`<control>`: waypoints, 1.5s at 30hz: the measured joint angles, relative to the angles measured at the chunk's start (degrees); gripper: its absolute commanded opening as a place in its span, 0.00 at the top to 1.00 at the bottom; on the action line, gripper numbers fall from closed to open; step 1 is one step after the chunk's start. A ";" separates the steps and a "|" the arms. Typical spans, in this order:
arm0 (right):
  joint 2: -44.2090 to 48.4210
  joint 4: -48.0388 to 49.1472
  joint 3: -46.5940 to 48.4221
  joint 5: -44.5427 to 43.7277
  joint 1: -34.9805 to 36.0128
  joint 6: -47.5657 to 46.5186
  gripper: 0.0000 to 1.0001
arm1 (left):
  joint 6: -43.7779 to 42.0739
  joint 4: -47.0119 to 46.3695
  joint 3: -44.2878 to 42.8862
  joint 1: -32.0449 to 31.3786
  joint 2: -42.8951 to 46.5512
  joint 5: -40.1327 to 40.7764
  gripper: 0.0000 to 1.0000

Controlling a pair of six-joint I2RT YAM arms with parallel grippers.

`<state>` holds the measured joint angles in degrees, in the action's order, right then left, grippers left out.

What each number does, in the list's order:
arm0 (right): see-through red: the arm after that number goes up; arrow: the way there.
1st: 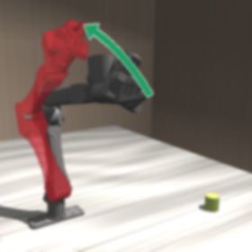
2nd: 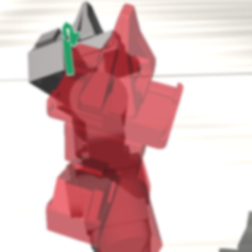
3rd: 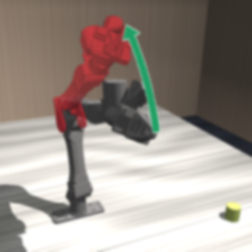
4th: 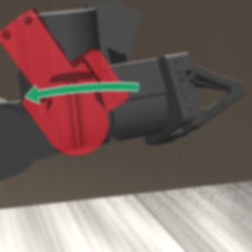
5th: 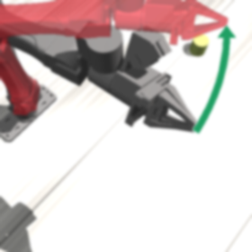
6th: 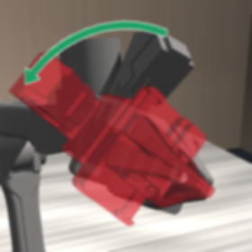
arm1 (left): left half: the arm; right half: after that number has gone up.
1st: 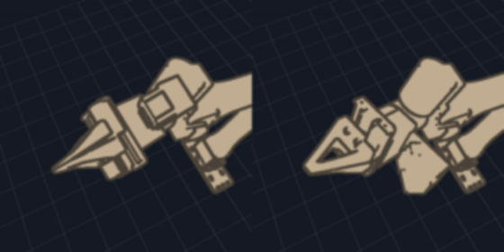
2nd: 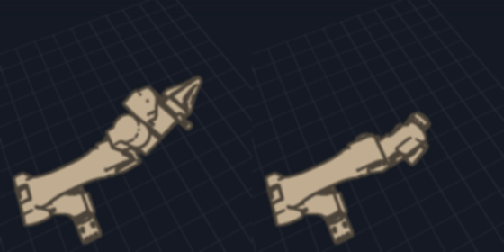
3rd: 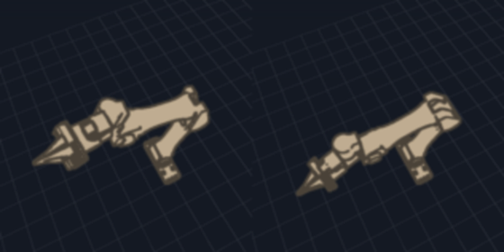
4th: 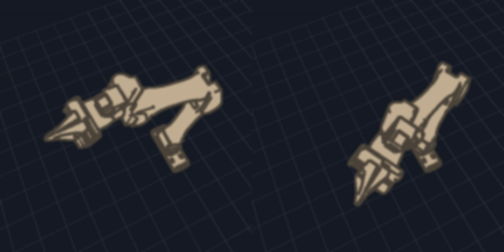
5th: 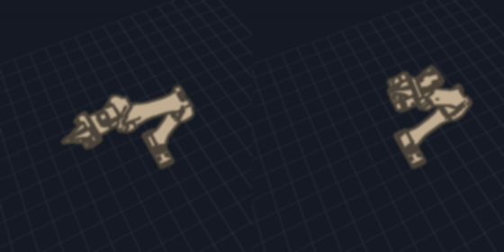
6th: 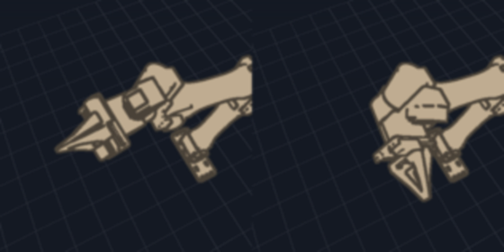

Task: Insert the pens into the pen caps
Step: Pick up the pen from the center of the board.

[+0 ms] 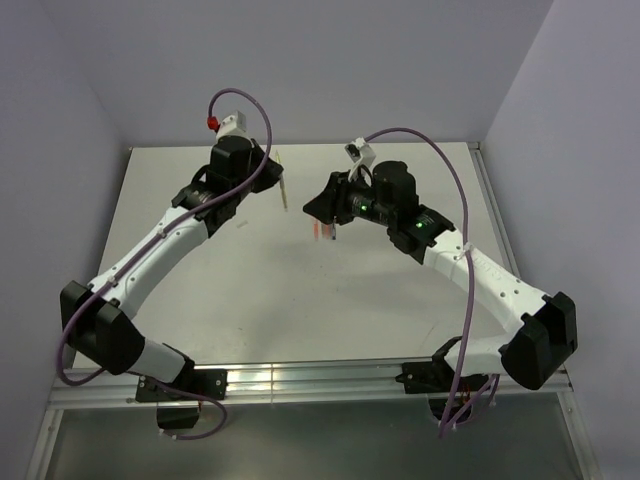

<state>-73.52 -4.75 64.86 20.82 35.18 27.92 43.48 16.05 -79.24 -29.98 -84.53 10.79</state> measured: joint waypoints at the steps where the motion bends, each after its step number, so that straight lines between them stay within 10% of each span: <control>1: -0.57 0.31 0.00 -0.42 0.13 0.17 0.53 | 0.50 -0.17 0.52 -0.70 1.09 -0.07 1.00; 45: -2.82 8.63 0.09 -0.15 0.22 4.28 0.60 | 2.62 -15.85 12.50 -13.79 12.48 2.54 1.00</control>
<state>-76.34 3.88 64.95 20.67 35.40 32.21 46.11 0.21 -66.74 -43.77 -72.05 13.32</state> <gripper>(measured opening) 0.431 0.104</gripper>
